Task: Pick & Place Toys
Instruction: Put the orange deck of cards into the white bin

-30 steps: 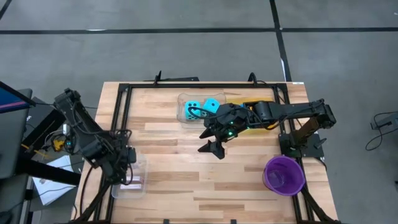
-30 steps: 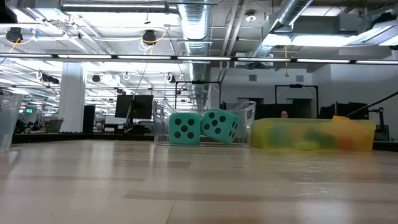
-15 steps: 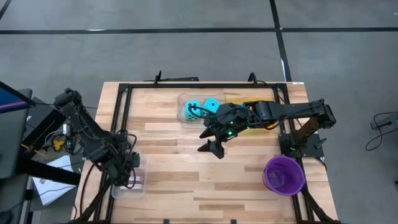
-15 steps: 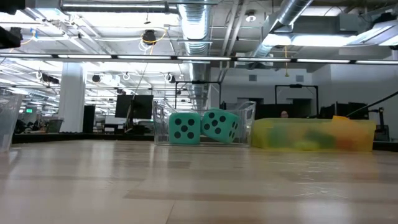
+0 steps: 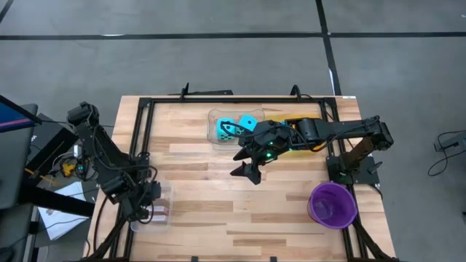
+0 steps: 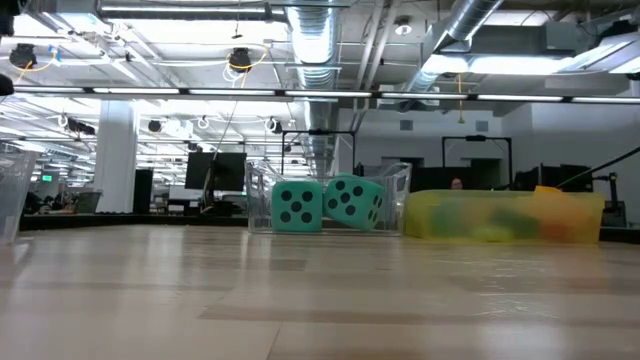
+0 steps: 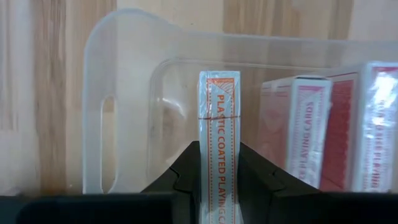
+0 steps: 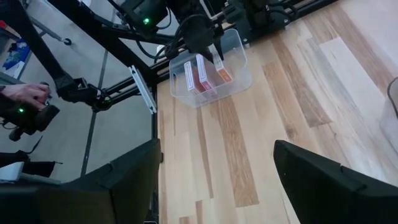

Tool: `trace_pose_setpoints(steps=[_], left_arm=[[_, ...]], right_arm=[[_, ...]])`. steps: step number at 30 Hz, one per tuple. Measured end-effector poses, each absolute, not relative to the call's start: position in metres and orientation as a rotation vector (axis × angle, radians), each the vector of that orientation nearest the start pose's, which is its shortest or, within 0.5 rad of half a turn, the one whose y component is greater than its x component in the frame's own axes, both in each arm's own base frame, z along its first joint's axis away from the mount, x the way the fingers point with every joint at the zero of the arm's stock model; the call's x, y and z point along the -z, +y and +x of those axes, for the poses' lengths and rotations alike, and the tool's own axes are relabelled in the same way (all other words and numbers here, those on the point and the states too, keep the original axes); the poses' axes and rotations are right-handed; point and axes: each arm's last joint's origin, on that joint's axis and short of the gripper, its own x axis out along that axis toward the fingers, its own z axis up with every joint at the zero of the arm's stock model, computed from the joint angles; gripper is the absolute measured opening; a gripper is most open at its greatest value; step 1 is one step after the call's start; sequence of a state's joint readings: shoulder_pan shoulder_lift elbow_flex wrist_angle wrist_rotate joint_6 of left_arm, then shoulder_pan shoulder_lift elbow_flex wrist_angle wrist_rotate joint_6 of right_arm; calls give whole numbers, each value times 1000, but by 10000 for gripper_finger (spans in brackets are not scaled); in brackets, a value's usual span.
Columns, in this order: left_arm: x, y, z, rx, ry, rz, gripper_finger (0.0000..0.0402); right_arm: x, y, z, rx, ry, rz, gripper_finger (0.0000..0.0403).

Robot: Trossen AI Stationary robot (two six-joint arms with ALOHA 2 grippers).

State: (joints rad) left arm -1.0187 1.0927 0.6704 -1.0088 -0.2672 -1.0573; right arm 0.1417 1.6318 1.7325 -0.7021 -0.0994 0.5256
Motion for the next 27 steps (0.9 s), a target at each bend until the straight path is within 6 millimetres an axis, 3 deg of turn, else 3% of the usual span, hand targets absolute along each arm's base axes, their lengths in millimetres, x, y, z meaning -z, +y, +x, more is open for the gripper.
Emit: trace_pose_setpoints(steps=[11, 27], left_arm=[[-183, -131, 90, -62, 1257, -65, 59], [-183, -131, 89, -59, 1267, -60, 59]], right_arm=[[-397, 53, 350, -60, 649, 509, 304], [-397, 52, 350, -44, 644, 502, 304]])
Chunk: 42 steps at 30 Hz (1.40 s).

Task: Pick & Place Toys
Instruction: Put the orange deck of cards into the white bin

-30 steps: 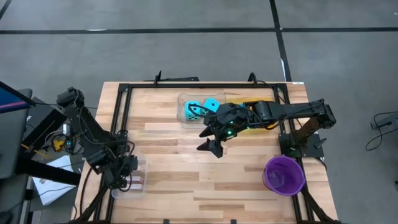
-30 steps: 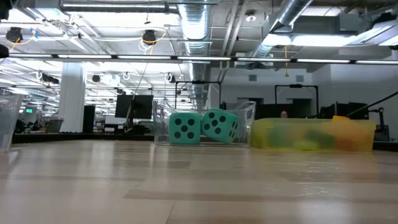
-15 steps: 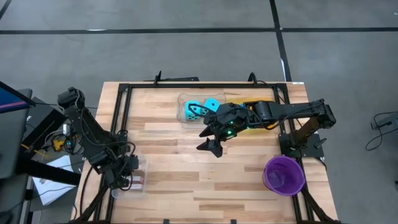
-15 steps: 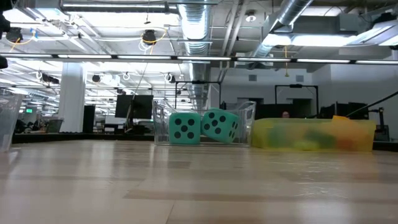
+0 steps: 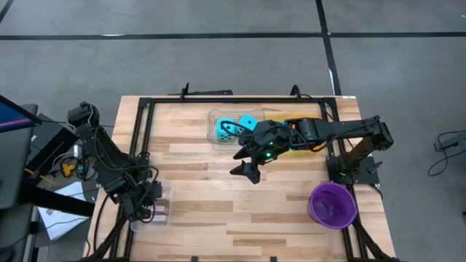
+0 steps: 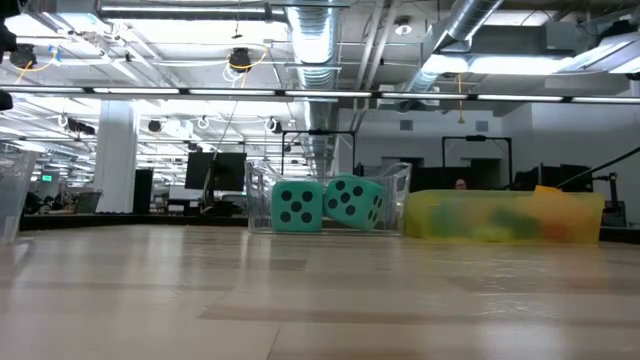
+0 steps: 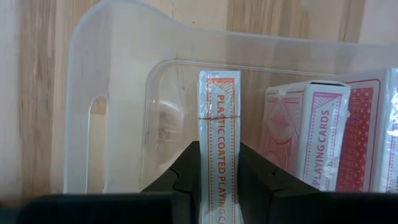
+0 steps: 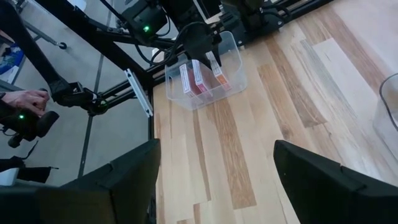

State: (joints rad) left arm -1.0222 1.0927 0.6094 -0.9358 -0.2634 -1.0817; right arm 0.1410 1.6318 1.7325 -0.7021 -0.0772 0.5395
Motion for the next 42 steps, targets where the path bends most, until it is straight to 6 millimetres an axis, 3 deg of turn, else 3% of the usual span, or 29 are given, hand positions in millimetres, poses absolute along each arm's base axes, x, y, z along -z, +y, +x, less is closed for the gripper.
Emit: trace_pose_setpoints(steps=[42], left_arm=[[-184, -125, 85, -31, 1243, -44, 59]], right_arm=[[-397, 50, 350, -39, 639, 476, 304]])
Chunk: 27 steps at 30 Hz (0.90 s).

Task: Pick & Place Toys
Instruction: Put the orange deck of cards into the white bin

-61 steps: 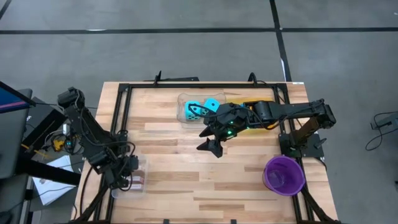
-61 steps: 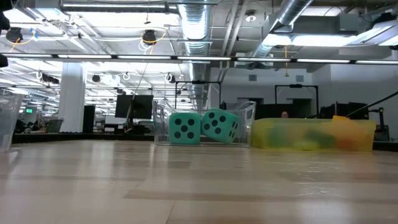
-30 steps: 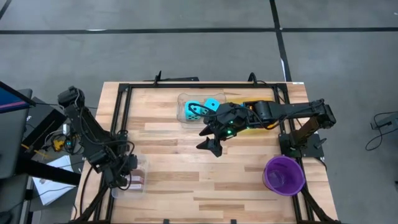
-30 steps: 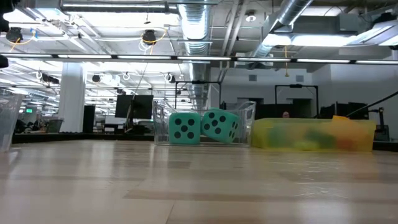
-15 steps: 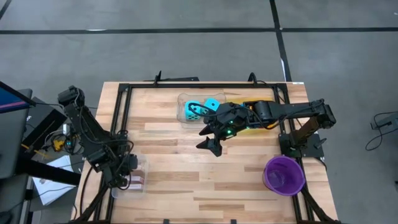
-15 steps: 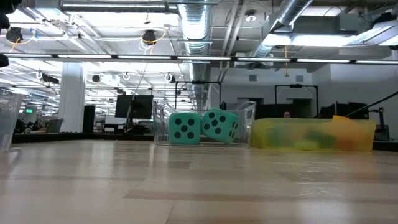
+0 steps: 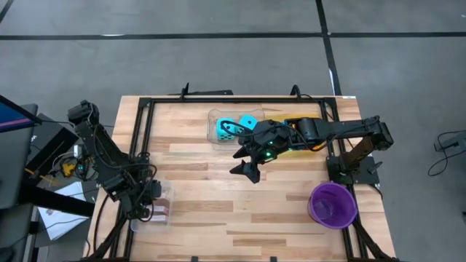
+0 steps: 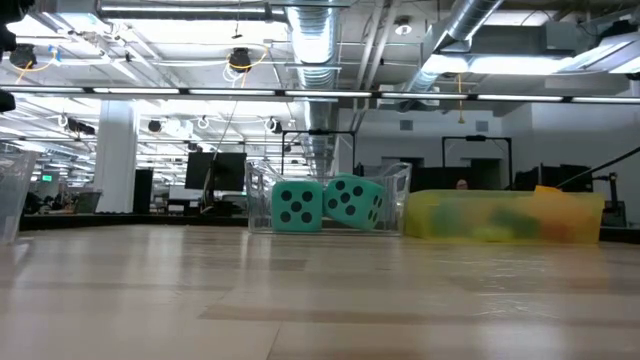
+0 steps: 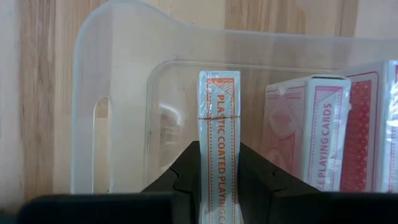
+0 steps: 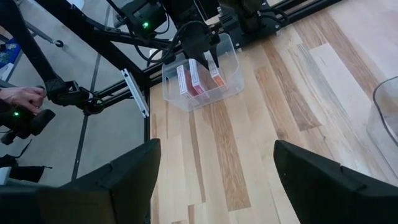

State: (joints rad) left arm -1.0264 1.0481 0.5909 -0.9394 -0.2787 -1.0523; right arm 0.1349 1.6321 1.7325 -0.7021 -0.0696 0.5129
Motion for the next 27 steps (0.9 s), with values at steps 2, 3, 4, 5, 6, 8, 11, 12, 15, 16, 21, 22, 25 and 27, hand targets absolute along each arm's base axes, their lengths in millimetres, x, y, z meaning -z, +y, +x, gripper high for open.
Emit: trace_pose_setpoints(steps=[2, 3, 4, 5, 6, 8, 11, 12, 15, 16, 21, 22, 25, 27], left_arm=[[-183, -125, 85, -29, 1242, -47, 59], [-182, -125, 85, -29, 1247, -46, 59], [-182, -125, 85, -28, 1251, -47, 61], [-181, -125, 84, -27, 1257, -50, 65], [-181, -125, 84, -27, 1259, -52, 71], [-180, -125, 84, -26, 1262, -54, 80], [-180, -125, 84, -18, 1275, -64, 85], [-180, -125, 84, -15, 1284, -75, 85], [-180, -126, 83, -32, 1304, -119, 88], [-180, -125, 83, -37, 1307, -130, 89], [-184, -123, 81, -23, 1297, -165, 100], [-185, -122, 80, -20, 1293, -169, 104], [-188, -120, 80, -8, 1275, -177, 118], [-190, -119, 79, 7, 1262, -172, 127]], right_arm=[[-397, 50, 350, -39, 639, 476, 304], [-397, 50, 350, -39, 639, 476, 304], [-397, 50, 350, -39, 639, 476, 304], [-397, 50, 350, -39, 639, 475, 304], [-397, 50, 350, -40, 639, 473, 304], [-397, 50, 350, -42, 639, 468, 304], [-397, 50, 350, -44, 638, 461, 304], [-396, 50, 350, -44, 639, 461, 304], [-397, 50, 350, -45, 638, 460, 304], [-396, 50, 350, -45, 638, 460, 304], [-397, 50, 350, -46, 638, 456, 304], [-396, 50, 350, -47, 638, 454, 304], [-396, 50, 350, -47, 638, 453, 304], [-396, 50, 350, -48, 638, 450, 304]])
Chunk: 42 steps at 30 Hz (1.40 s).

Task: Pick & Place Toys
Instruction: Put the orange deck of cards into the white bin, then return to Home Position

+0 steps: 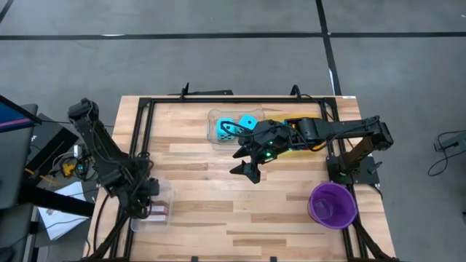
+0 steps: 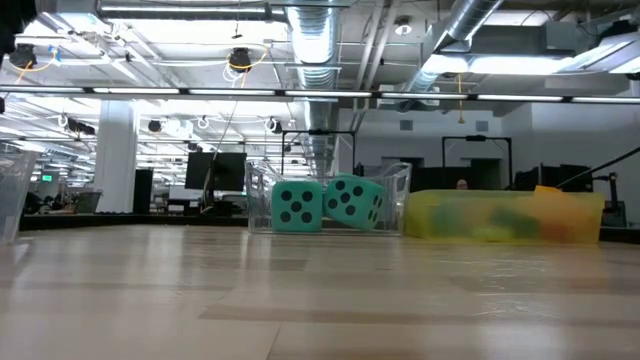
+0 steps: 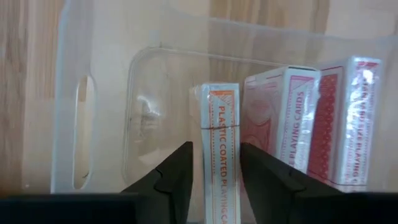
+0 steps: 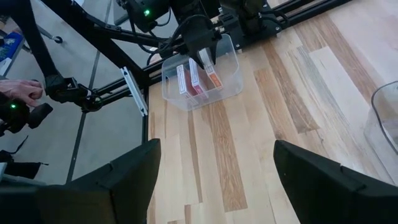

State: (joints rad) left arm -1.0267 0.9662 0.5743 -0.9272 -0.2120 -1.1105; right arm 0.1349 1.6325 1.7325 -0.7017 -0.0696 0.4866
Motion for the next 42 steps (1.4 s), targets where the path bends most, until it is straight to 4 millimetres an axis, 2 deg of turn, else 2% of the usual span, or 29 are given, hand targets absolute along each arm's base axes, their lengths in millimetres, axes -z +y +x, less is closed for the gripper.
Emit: trace_pose_setpoints(steps=[7, 15, 21, 26, 30, 34, 38, 42], left_arm=[[-196, -115, 78, 30, 1206, -193, 149], [-206, -107, 76, 50, 1144, -257, 156], [-218, -100, 76, 94, 1063, -374, 151], [-235, -96, 78, 200, 917, -509, 141], [-252, -94, 84, 250, 698, -554, 126], [-266, -91, 94, 188, 471, -509, 102], [-265, -85, 108, 35, 400, -425, 64], [-265, -73, 132, -56, 367, -391, 12]], right_arm=[[-396, 50, 350, -48, 638, 450, 304], [-396, 50, 350, -50, 638, 445, 304], [-396, 47, 351, -46, 637, 438, 304], [-396, 42, 351, -39, 637, 444, 304], [-395, 42, 350, -37, 653, 440, 304], [-391, 43, 347, -26, 705, 437, 304], [-387, 47, 343, -2, 756, 457, 304], [-386, 52, 341, 33, 766, 466, 304]])
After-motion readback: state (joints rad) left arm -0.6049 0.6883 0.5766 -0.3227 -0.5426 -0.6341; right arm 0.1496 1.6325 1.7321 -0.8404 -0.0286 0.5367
